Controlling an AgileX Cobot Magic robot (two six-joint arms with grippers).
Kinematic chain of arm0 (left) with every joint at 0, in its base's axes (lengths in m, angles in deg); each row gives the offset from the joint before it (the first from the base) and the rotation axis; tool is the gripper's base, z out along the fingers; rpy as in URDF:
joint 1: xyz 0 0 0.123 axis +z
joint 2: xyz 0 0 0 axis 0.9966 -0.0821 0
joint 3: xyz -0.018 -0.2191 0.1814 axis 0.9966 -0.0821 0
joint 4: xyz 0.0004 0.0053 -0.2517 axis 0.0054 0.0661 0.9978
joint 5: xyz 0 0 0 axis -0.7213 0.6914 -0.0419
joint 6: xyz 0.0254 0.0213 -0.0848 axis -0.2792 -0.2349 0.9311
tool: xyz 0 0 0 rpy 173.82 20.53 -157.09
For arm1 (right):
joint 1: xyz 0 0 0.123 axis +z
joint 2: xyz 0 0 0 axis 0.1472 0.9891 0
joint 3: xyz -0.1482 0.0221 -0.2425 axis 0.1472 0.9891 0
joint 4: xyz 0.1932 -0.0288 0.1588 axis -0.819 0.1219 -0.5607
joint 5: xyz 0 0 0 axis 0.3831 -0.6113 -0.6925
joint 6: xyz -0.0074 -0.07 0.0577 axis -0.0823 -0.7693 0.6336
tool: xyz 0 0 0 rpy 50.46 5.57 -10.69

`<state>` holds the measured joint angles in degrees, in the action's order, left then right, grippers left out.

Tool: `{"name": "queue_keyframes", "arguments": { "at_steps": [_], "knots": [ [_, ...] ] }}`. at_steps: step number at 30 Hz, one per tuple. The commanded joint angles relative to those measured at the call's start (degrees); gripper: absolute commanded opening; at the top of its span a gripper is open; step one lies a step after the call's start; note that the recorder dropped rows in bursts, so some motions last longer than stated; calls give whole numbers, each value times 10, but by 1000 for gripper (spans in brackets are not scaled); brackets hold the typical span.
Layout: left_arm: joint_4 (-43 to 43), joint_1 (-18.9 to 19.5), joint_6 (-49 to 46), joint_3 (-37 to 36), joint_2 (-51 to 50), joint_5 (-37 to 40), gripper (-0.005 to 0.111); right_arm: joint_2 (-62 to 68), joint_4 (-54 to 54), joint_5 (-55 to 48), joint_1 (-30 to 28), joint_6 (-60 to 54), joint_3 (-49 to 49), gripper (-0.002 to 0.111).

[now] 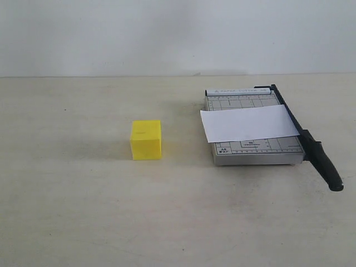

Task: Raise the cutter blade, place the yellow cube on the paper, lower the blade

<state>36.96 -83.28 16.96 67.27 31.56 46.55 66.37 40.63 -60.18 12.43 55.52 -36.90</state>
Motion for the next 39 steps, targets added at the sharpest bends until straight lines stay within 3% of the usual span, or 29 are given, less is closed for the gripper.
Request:
{"name": "queue_keyframes", "arguments": {
  "at_steps": [1,4,10,14,19,30,39],
  "knots": [
    [-3,1,0,-2,2,-3,4,-3,-2,23,0,46,-1,1],
    [-3,1,0,-2,2,-3,4,-3,4,10,0,45,-1,1],
    [-3,1,0,-2,2,-3,4,13,17,-208,0,-36,-86,1],
    [-3,1,0,-2,2,-3,4,85,17,-329,0,-114,-156,1],
    [-3,1,0,-2,2,-3,4,235,42,-400,0,-184,-233,1],
    [-3,1,0,-2,2,-3,4,566,64,-402,0,-312,-381,1],
    [-3,1,0,-2,2,-3,4,662,64,-391,0,-329,-402,1]
  ]
}}
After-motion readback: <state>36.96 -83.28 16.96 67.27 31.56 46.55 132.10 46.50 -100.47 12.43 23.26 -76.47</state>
